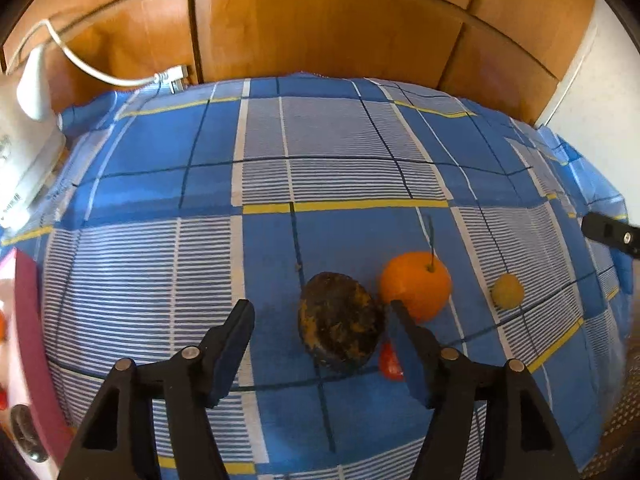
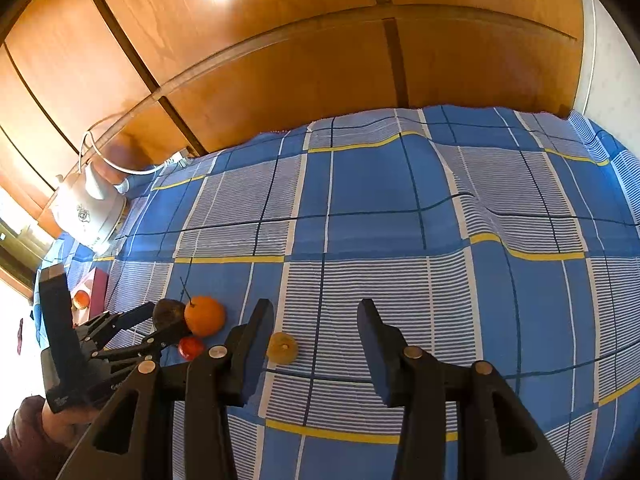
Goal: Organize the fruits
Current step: 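Close the left gripper on the second dark brown fruit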
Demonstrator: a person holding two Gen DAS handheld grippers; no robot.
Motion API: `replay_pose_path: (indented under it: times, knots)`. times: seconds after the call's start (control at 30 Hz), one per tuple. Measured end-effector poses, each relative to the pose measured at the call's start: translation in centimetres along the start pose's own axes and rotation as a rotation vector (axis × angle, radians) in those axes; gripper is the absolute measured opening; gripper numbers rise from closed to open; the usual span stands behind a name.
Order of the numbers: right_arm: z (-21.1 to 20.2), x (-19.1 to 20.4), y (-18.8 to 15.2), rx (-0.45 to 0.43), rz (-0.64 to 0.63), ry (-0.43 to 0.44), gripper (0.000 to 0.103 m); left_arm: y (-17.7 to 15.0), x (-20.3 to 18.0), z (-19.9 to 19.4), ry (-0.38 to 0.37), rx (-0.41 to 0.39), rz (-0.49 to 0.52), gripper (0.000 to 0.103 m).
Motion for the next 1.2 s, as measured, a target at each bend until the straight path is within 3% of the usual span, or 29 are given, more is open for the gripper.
replay_pose_path:
  times: [0.1, 0.3, 0.67, 0.77, 0.83, 0.9, 1.03, 1.2]
  knots:
    - [0.1, 0.1, -0.1, 0.005, -0.007, -0.007, 0.044, -0.3, -0.5, 0.0, -0.074, -0.017, -0.026, 0.042]
    - [0.3, -0.1, -0.1, 0.006, -0.016, -0.025, 0.044, -1.9, -0.3, -1.8, -0.08, -0.051, -0.04, 0.041]
    - [0.3, -0.1, -0.3, 0.007, -0.031, -0.041, 0.044, -10.0, -1.2, -6.1, -0.147, -0.072, -0.083, 0.041]
    - [0.3, -0.1, -0.4, 0.007, -0.036, -0.047, 0.044, -10.3, -1.4, -6.5, -0.137, -0.071, -0.081, 0.043]
    - [0.3, -0.2, -0.4, 0.008, -0.036, -0.05, 0.044, -10.3, -1.1, -6.6, -0.101, -0.066, -0.073, 0.06]
    - [0.2, -0.2, -0.4, 0.008, -0.034, -0.052, 0.044, -10.2, -0.6, -7.0, -0.07, -0.078, -0.071, 0.067]
    - [0.2, -0.3, -0.4, 0.007, -0.034, -0.052, 0.044, -10.2, -0.3, -7.5, -0.043, -0.072, -0.057, 0.071]
    - [0.3, -0.1, -0.5, 0.01, -0.04, -0.051, 0.044, -9.5, -1.2, -7.3, 0.041, -0.069, 0.043, 0.073]
Point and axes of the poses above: each gripper's, at about its wrist camera, not at the fingertips, and z roughly the way its jaws point, x to its left, y to its top, the point moved 10 cm from there along z, roughly the way its jaws point, and after that the axes turned 5 degrees about -y, right-handed, at the moved point
